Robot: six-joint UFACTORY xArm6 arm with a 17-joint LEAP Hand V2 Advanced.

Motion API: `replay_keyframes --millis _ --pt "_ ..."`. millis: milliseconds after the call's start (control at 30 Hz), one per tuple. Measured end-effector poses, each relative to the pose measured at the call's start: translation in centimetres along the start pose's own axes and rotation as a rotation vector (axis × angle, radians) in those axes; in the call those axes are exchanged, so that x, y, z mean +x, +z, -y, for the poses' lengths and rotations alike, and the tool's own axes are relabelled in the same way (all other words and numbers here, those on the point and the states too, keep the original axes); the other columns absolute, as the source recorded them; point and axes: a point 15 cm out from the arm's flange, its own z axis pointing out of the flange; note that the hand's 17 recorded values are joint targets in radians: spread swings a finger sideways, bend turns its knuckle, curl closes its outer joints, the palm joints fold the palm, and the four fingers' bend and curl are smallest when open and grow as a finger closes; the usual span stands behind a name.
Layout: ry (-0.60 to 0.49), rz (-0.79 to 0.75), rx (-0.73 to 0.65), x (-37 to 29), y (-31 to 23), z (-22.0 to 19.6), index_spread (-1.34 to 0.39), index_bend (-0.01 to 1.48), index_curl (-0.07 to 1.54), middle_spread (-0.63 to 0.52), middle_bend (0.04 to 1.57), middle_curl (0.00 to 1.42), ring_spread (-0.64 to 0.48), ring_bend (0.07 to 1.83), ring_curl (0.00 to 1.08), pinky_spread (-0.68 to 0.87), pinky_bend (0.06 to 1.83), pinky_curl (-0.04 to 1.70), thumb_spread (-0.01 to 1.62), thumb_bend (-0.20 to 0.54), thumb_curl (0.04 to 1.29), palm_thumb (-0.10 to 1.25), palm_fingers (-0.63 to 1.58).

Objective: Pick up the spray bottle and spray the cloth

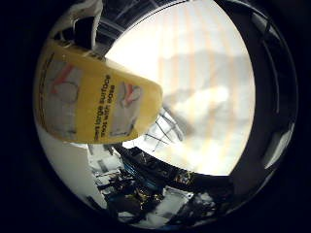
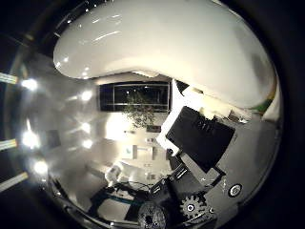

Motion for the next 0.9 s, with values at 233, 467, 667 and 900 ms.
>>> replay_keyframes --millis 233,467,667,900 --pt "-0.099 -0.208 -0.103 -3.8 -1.0 0.8 -0.19 1.16 0.75 -0.07 1.37 0.6 -0.15 1.49 0.58 -0.17 1.01 1.36 0.69 -0.016 0.88 1.13 1.19" --pt "-0.185 -0.41 -0.245 -6.3 1.2 0.7 -0.19 1.16 0.75 -0.07 1.37 0.6 -0.15 1.49 0.58 -0.18 1.0 1.39 0.69 -0.017 0.89 1.12 1.19" --pt "-0.269 -0.579 -0.354 -8.8 4.0 0.1 -0.19 1.16 0.75 -0.07 1.37 0.6 -0.15 1.49 0.58 -0.18 0.99 1.4 0.68 -0.016 0.9 1.12 1.19" --pt "-0.354 -0.783 -0.468 -10.2 6.4 -1.0 -0.2 1.16 0.75 -0.07 1.37 0.6 -0.15 1.49 0.58 -0.19 0.99 1.41 0.67 -0.016 0.91 1.11 1.19"
